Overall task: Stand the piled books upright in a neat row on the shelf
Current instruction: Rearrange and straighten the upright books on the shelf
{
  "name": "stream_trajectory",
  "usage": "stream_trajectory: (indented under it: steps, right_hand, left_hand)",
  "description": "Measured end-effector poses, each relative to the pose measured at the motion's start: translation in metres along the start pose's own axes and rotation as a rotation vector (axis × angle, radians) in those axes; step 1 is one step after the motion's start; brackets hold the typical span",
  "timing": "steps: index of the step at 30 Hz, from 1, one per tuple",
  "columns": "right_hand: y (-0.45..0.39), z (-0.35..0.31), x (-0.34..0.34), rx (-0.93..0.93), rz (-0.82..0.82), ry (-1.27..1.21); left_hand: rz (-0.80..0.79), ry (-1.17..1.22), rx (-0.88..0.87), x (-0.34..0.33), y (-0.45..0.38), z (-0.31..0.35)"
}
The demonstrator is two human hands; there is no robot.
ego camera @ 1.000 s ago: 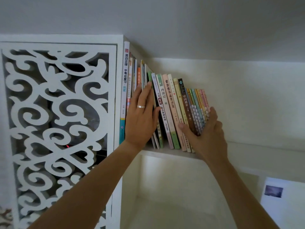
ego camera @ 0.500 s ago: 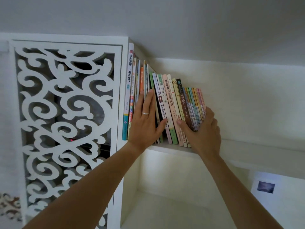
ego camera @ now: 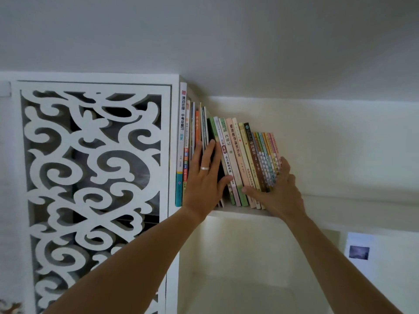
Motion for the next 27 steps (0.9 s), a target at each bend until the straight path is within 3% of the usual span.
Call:
stream_trajectory:
  steps: [6,11,13,18,27]
  right_hand:
    - [0.001,-0.013,-0.006,-0.013,0.069,-0.055]
    - [0.009,-0.010,-0.012,0.111,0.060,-0.035]
    - [0.004,-0.003,-0.014,0.168,-0.002,-0.049]
    - [-0.011,0.001,-0.014,0.211,-0.175,-0.202]
    - [-0.004,0.009,-0.031,0.091,-0.170,-0.273]
  left_hand:
    - [0.017,-0.030,-0.031,-0.002,0.000,0.002]
    - [0.157,0.081,0.018,0.010,0.003,0.003]
    - [0.138,0.100,-0.013,0.008,0.005,0.005]
    - [0.033,0.046,-0.295,0.002,0.009,0.033]
    - [0.008,0.066,-0.276,-0.002,0.007,0.030]
Point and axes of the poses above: each hand's wrist, its own y-axis away from the middle knuckle, its own x-axis out of the back of the hand, z = x × y, the point moved 10 cm from there along -y, towards the middle knuckle, and after that the axes turned 5 degrees about z, right-handed, at the moved point
